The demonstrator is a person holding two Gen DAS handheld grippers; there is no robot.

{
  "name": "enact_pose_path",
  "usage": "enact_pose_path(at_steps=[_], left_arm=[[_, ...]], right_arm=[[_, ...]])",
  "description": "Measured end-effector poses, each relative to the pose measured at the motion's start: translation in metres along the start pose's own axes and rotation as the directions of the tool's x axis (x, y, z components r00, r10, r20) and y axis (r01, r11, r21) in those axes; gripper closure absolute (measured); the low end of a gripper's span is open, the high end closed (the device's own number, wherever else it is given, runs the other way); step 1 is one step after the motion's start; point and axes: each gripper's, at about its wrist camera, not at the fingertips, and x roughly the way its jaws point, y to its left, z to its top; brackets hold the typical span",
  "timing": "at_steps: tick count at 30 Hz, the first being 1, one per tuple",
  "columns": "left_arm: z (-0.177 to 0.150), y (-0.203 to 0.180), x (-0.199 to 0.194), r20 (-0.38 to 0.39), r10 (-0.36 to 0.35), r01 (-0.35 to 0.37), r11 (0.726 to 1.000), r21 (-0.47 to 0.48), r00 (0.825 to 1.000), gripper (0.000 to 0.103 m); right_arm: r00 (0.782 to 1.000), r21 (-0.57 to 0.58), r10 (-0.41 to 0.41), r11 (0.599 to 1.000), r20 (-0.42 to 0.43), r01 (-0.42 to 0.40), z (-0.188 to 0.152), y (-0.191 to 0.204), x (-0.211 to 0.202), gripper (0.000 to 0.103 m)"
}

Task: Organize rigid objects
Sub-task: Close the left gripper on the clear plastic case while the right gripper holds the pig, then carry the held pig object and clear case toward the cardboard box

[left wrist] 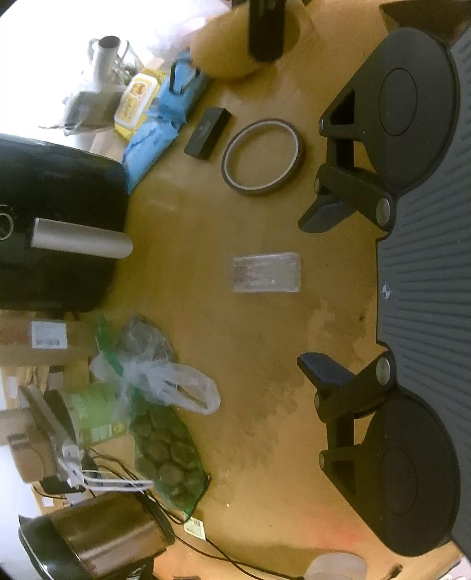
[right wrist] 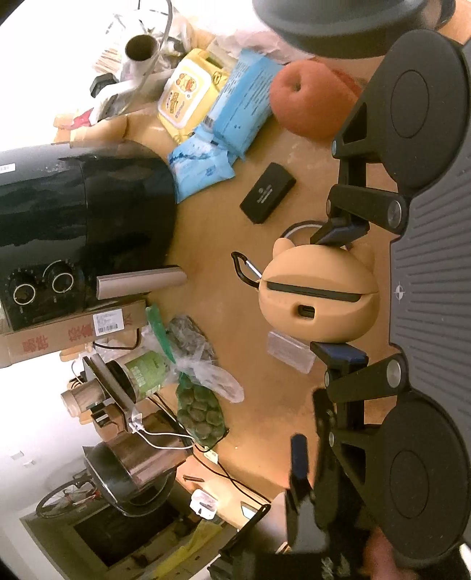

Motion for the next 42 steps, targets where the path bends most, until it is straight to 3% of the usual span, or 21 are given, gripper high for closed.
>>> enact_pose_path(at_steps=[16,21,25,26,34,42], left_arm=[[0.018,-0.019,0.050,-0.020,0.041,-0.040,0.996,0.080,0.999,0.031],[0.024,-0.023,0.062,-0.037,0.043,-0.039,0.994,0.102,0.998,0.043],[0.025,-0.022,0.066,-0.033,0.022,-0.019,0.995,0.097,0.999,0.059],[0.026,-0.022,0.066,-0.039,0.003,0.001,0.996,0.094,0.999,0.069],[0.026,-0.025,0.063,-0.090,0.017,-0.006,0.994,0.113,0.996,0.070],[0.022,-0.022,0.041,-0.087,0.023,-0.015,0.995,0.094,0.996,0.070]], right_arm=[[0.999,0.112,-0.029,0.993,0.026,0.026,-0.018,-0.020,-0.027,0.046],[0.999,0.131,-0.040,0.991,0.031,0.036,-0.022,-0.024,-0.034,0.046],[0.998,0.145,-0.051,0.988,0.034,0.046,-0.026,-0.026,-0.038,0.045],[0.998,0.149,-0.052,0.988,0.034,0.046,-0.027,-0.027,-0.038,0.045],[0.998,0.162,-0.056,0.986,0.036,0.049,-0.031,-0.028,-0.040,0.045],[0.998,0.153,-0.055,0.987,0.032,0.050,-0.032,-0.027,-0.039,0.045]])
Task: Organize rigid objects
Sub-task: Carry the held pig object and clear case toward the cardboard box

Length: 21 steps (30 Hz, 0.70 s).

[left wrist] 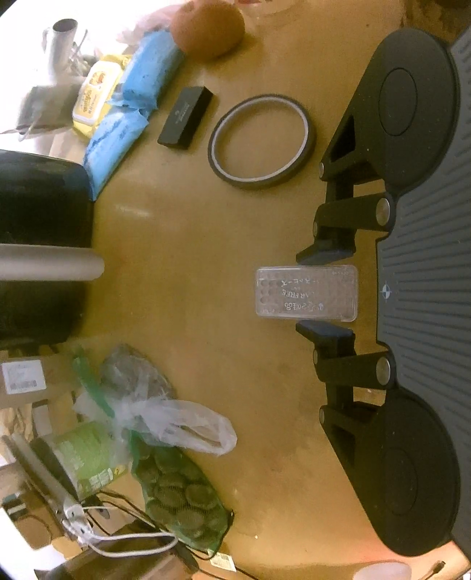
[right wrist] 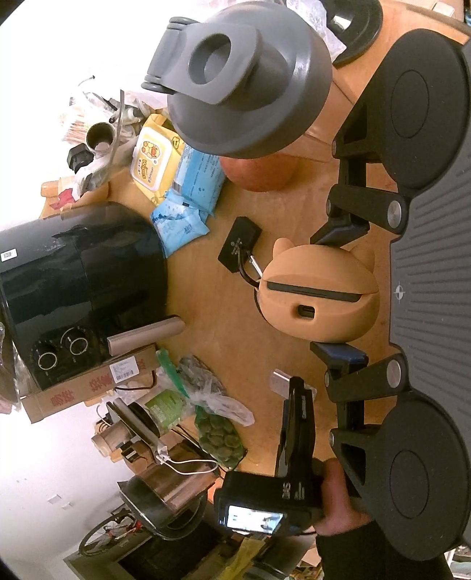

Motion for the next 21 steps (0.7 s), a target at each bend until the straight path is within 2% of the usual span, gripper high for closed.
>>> enact_pose_path(at_steps=[21], left_arm=[[-0.026,0.013,-0.074,0.089,-0.009,0.017,0.996,-0.084,0.996,0.070]], right_arm=[[0.999,-0.125,-0.035,0.992,-0.014,0.033,-0.005,0.019,0.000,0.045]])
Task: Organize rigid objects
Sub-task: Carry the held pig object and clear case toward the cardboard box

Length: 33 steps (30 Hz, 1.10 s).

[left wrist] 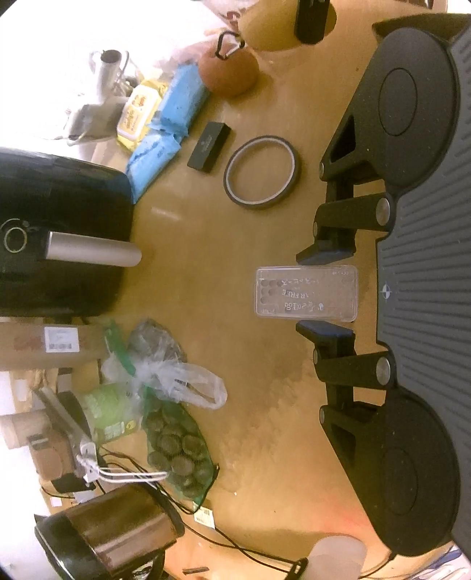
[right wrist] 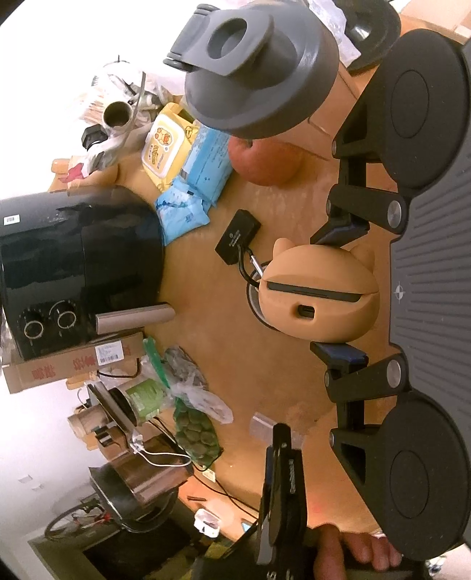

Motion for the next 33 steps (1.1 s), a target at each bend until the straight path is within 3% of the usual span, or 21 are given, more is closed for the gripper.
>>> enact_pose_path(at_steps=[16,33], left_arm=[[-0.032,-0.003,-0.058,0.044,-0.035,0.037,0.998,-0.050,0.998,0.070],[-0.075,-0.024,-0.095,0.025,-0.057,0.059,0.993,-0.103,0.998,0.070]], right_arm=[[0.998,-0.030,0.064,0.998,0.001,-0.064,-0.013,0.004,-0.015,0.045],[0.990,-0.036,0.141,0.989,0.013,-0.140,-0.026,-0.008,-0.035,0.045]])
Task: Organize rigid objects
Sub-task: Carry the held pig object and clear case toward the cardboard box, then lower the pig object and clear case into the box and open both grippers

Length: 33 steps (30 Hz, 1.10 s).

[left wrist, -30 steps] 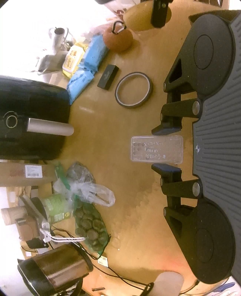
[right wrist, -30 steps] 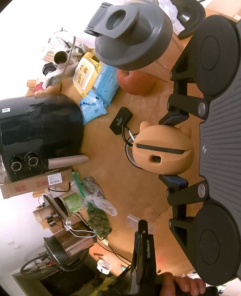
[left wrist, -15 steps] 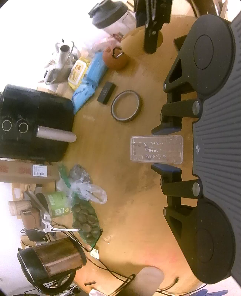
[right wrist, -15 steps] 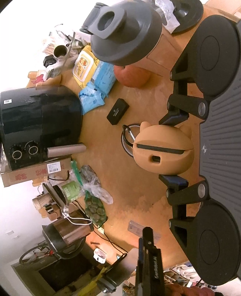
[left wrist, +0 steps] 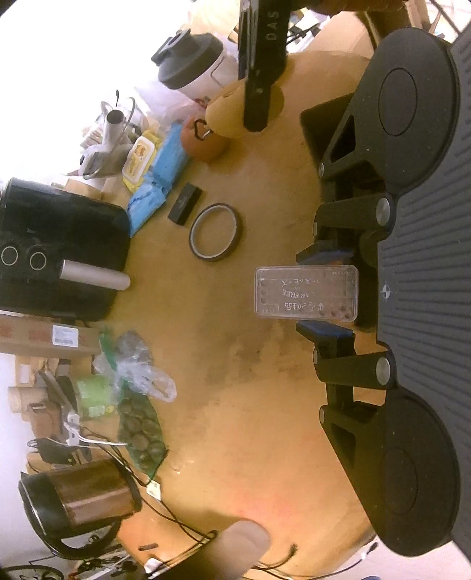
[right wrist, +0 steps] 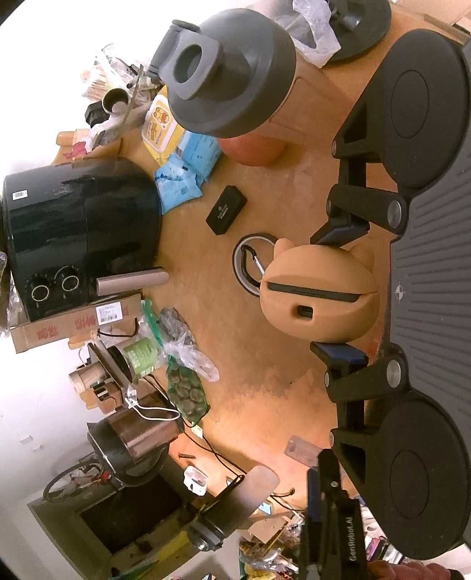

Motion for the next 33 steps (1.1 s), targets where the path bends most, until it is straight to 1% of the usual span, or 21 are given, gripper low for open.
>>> enact_pose_path(at_steps=[10,15,16,17,18,19,20,22,33], left_arm=[[-0.030,-0.001,-0.003,-0.052,0.008,-0.011,0.999,-0.042,0.999,0.070],[-0.041,0.001,0.004,-0.103,0.036,-0.043,0.997,-0.070,0.994,0.070],[-0.042,0.001,0.005,-0.112,0.042,-0.050,0.996,-0.072,0.993,0.069],[-0.044,0.002,0.006,-0.117,0.045,-0.054,0.996,-0.073,0.992,0.064],[-0.046,0.002,0.005,-0.115,0.045,-0.054,0.996,-0.076,0.992,0.061],[-0.048,0.002,0.003,-0.103,0.045,-0.053,0.995,-0.079,0.994,0.055],[-0.050,0.003,0.000,-0.090,0.049,-0.056,0.995,-0.080,0.995,0.050],[-0.054,0.003,-0.006,-0.078,0.057,-0.064,0.995,-0.079,0.995,0.050],[-0.069,0.006,-0.022,-0.064,0.046,-0.053,0.992,-0.112,0.997,0.050]], right_arm=[[0.999,-0.011,0.032,0.999,-0.009,-0.032,-0.010,0.002,-0.008,0.045],[0.999,-0.013,0.039,0.999,-0.012,-0.039,-0.017,0.003,-0.013,0.045],[0.999,-0.015,0.040,0.999,-0.013,-0.041,-0.018,0.004,-0.014,0.045],[0.999,-0.016,0.041,0.999,-0.013,-0.041,-0.020,0.004,-0.015,0.045],[0.999,-0.017,0.042,0.999,-0.014,-0.042,-0.021,0.004,-0.017,0.045],[0.999,-0.018,0.043,0.999,-0.015,-0.043,-0.023,0.004,-0.018,0.045],[0.999,-0.019,0.044,0.999,-0.016,-0.044,-0.025,0.004,-0.020,0.045],[0.999,-0.021,0.046,0.999,-0.019,-0.047,-0.029,0.005,-0.022,0.045],[0.995,-0.043,0.074,0.996,-0.066,-0.076,-0.053,0.016,-0.026,0.045]])
